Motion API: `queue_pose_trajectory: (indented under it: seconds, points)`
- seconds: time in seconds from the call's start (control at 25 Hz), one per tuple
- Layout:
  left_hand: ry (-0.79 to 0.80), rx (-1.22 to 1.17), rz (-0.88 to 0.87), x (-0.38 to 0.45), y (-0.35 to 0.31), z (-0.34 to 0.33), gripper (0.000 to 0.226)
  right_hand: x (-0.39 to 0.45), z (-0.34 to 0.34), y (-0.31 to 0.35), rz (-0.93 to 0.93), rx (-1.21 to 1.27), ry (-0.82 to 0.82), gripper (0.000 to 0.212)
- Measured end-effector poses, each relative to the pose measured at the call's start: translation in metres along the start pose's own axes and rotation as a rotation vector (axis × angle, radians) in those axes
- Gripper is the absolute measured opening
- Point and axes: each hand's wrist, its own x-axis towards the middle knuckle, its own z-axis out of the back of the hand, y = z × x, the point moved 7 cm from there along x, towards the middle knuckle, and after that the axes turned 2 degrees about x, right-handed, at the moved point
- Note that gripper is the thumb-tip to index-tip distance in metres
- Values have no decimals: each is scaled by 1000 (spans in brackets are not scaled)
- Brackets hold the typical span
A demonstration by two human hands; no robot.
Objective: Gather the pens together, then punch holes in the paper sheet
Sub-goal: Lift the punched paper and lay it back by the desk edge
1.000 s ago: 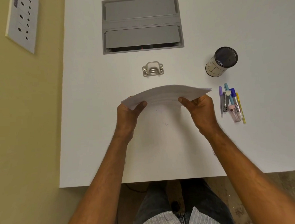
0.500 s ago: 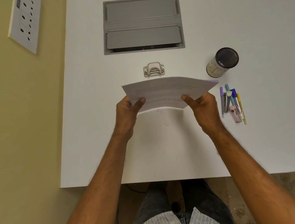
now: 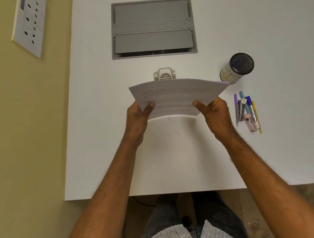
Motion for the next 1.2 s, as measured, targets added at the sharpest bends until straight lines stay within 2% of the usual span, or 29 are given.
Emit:
queue_pose_trajectory:
  seconds: [0.28, 0.44, 0.64, 0.76, 0.92, 1.2]
  points:
    - [-15, -59, -4, -6, -18, 14, 23, -14, -3, 27, 7, 99, 33, 23]
    - [-31, -119, 131, -8, -2, 24, 21, -22, -8, 13, -69, 198, 10, 17]
    - [-32, -168, 323, -10, 30, 37, 18, -42, -18, -23, -181, 163, -48, 12]
    - [-55, -115, 381, -14, 44, 49, 12, -48, -24, -32, -198, 138, -93, 15]
    - [-93, -69, 415, -25, 64, 70, 16, -47, -42, -44, -240, 152, -108, 18]
    - [-292, 83, 386, -33, 86, 148, 17, -53, -119, -60, -280, 137, -37, 14]
